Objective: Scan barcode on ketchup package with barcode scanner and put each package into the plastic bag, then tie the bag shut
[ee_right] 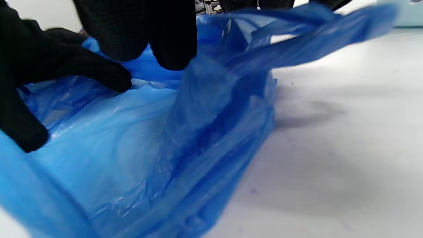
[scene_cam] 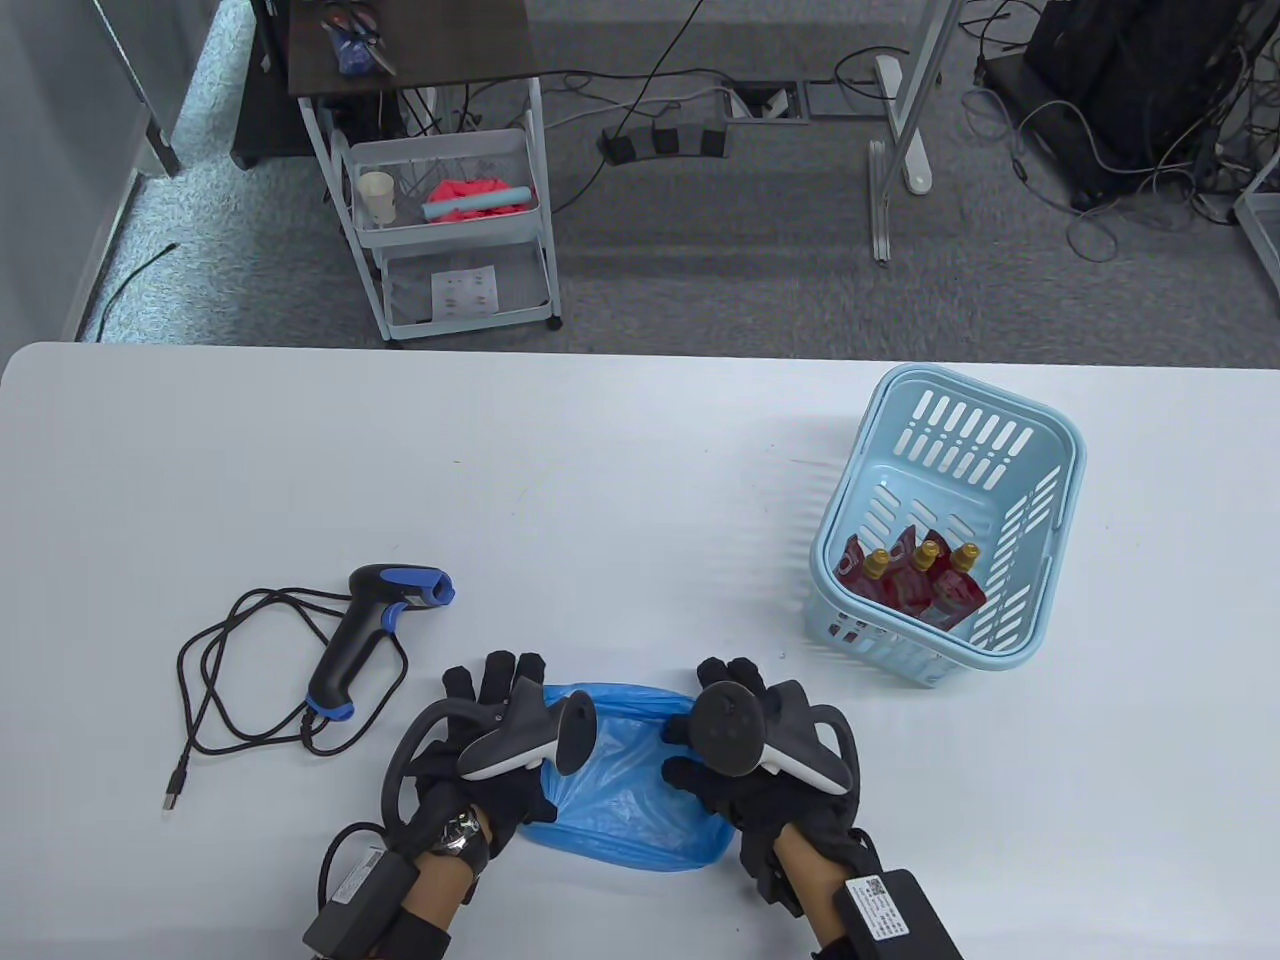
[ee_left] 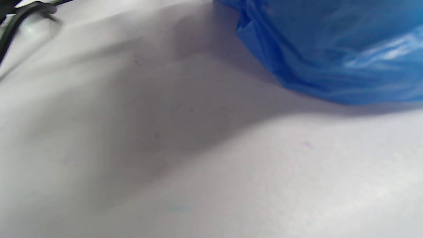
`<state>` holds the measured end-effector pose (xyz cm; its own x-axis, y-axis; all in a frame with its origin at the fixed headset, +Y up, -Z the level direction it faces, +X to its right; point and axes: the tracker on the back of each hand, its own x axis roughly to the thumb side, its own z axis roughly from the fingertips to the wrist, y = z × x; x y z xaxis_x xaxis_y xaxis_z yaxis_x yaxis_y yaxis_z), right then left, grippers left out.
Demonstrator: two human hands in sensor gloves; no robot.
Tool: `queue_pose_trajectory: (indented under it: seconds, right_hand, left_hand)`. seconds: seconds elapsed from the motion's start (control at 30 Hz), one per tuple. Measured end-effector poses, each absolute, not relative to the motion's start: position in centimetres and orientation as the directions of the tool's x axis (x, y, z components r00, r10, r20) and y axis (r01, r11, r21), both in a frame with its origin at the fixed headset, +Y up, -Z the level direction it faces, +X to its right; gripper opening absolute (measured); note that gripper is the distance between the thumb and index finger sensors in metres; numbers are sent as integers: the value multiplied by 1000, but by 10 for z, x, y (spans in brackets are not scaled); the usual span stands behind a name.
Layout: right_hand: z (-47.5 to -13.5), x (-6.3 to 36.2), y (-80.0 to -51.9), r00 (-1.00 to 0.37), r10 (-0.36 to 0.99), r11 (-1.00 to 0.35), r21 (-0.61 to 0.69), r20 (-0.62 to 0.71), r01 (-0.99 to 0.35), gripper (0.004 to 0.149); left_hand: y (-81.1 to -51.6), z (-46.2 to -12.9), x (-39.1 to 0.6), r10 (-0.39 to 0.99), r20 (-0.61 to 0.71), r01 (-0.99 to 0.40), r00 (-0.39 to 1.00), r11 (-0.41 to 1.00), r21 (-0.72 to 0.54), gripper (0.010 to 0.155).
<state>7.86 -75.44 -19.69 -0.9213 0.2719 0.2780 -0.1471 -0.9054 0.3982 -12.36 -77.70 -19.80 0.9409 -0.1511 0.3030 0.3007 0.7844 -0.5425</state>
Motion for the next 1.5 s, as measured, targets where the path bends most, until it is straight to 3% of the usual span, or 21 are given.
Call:
queue_pose_trajectory:
  seconds: [0.1, 0.17, 0.43, 0.6, 0.83, 0.97, 1.17, 1.33, 1.5]
  right_hand:
    - [-198, 70, -773, -954, 109, -929, 371, 279, 2, 43]
    - [-197, 71, -780, -958, 59, -951, 309, 282, 32, 45]
    - [-212, 96, -783, -979, 23, -836, 542, 201, 92, 91]
    - [-213, 98, -786, -978, -2, -791, 598, 208, 129, 104]
    - [-212, 96, -788, -978, 12, -794, 596, 208, 117, 105]
    - [-210, 96, -787, -978, 20, -796, 594, 208, 111, 105]
    - [-207, 91, -788, -975, 20, -800, 588, 223, 118, 105]
    - [-203, 89, -789, -972, 26, -802, 585, 234, 119, 105]
    - [-200, 87, -789, -967, 27, -803, 581, 252, 129, 105]
  left_hand:
    - [-778, -196, -123, -146, 306, 298, 941, 784, -544, 103]
    - [-778, -194, -125, -134, 309, 290, 942, 786, -546, 103]
    - [-777, -195, -147, -68, 278, 219, 958, 801, -557, 96]
    - [-769, -197, -165, 84, 220, 45, 972, 849, -527, 81]
    - [-742, -199, -188, 330, 140, -249, 933, 878, -410, 54]
    - [-722, -193, -193, 432, 173, -369, 885, 878, -305, 48]
    - [-704, -181, -157, 278, 311, -197, 909, 944, -266, 44]
    - [-732, -183, -108, 17, 388, 122, 922, 936, -332, 45]
    - [-765, -201, -94, -218, 351, 344, 911, 870, -352, 48]
